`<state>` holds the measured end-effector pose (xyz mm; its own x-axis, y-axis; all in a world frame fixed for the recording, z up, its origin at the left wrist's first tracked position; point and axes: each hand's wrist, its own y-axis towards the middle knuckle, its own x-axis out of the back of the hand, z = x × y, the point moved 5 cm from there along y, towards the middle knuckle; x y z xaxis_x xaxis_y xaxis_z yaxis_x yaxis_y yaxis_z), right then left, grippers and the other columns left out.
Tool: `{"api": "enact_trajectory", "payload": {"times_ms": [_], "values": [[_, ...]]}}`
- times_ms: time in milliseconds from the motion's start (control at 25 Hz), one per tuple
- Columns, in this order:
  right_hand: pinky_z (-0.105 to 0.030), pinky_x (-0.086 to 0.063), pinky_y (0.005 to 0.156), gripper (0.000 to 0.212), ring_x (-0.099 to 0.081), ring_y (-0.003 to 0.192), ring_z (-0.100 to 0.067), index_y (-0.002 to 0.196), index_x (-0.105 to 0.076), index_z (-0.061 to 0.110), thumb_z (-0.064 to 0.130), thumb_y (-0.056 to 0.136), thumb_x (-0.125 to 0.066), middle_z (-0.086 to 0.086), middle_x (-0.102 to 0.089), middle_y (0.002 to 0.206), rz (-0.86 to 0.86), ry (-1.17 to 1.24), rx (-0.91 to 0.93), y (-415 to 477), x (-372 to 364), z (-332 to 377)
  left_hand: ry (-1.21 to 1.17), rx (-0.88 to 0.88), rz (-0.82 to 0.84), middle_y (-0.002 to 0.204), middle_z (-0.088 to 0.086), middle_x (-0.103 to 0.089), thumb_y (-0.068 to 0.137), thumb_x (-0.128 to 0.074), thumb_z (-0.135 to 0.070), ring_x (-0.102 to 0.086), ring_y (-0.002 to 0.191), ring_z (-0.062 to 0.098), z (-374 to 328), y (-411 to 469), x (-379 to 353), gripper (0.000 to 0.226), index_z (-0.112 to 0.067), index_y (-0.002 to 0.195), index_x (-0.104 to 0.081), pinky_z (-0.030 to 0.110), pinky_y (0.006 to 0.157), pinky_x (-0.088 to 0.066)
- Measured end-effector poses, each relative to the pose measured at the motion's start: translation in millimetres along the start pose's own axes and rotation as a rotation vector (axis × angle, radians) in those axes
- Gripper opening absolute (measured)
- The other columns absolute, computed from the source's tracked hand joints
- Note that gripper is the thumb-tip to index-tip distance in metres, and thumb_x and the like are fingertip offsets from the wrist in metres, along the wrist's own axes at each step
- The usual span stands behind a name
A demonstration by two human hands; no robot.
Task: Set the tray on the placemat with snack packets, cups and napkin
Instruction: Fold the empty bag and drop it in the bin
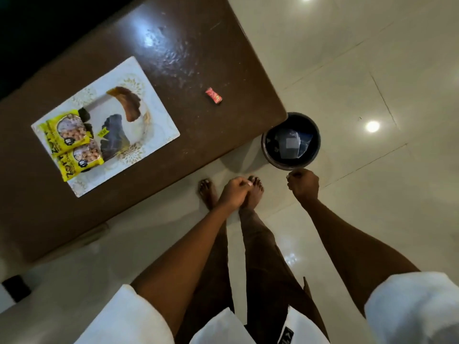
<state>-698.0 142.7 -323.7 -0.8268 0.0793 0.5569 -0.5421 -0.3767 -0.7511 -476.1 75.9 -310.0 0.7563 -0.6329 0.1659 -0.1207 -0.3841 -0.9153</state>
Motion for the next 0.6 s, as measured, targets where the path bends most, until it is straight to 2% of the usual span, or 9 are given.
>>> {"api": "enact_trajectory", "payload": {"times_ms": [80, 160, 320, 440, 600], "values": [[-0.053, -0.061, 0.090, 0.020, -0.074, 0.093, -0.043, 0.102, -0.076, -0.007, -0.001, 0.095, -0.058, -0.027, -0.076, 0.099, 0.026, -0.020, 0.058, -17, -8, 13, -0.037, -0.001, -0.016, 0.112, 0.025, -0.074, 0.102, -0.059, -0.013, -0.069, 0.098, 0.029, 17, -20, 16, 0.015, -0.002, 0.104, -0.069, 0.034, 0.086, -0.054], [-0.051, -0.062, 0.087, 0.020, -0.075, 0.090, -0.042, 0.102, -0.075, -0.006, -0.004, 0.095, -0.057, -0.026, -0.076, 0.096, 0.075, -0.077, 0.114, -44, -18, 30, -0.078, -0.022, -0.044, 0.107, 0.022, -0.076, 0.102, -0.060, -0.014, -0.067, 0.090, 0.021, 30, -47, 35, 0.017, 0.000, 0.101, -0.070, 0.027, 0.077, -0.048], [-0.048, -0.059, 0.086, 0.017, -0.073, 0.092, -0.039, 0.097, -0.078, -0.002, -0.001, 0.092, -0.062, -0.021, -0.078, 0.093, 0.206, -0.313, 0.314, -123, -58, 86, -0.220, -0.093, -0.127, 0.101, 0.022, -0.076, 0.100, -0.064, -0.015, -0.065, 0.087, 0.019, 58, -116, 101, 0.015, -0.002, 0.098, -0.072, 0.029, 0.080, -0.049], [-0.040, -0.058, 0.081, 0.015, -0.074, 0.091, -0.035, 0.097, -0.079, 0.003, 0.004, 0.093, -0.065, -0.016, -0.079, 0.094, 0.293, -0.485, 0.515, -193, -103, 134, -0.378, -0.111, -0.205, 0.105, 0.024, -0.075, 0.100, -0.064, -0.016, -0.066, 0.088, 0.020, 101, -170, 158, 0.021, 0.003, 0.105, -0.071, 0.029, 0.078, -0.050], [-0.035, -0.057, 0.075, 0.014, -0.074, 0.084, -0.030, 0.106, -0.075, 0.008, 0.006, 0.098, -0.064, -0.013, -0.077, 0.093, 0.377, -0.527, 0.612, -281, -173, 178, -0.577, -0.086, -0.302, 0.097, 0.015, -0.073, 0.101, -0.063, -0.015, -0.066, 0.087, 0.021, 182, -229, 229, 0.010, -0.007, 0.096, -0.068, 0.031, 0.076, -0.051]]}}
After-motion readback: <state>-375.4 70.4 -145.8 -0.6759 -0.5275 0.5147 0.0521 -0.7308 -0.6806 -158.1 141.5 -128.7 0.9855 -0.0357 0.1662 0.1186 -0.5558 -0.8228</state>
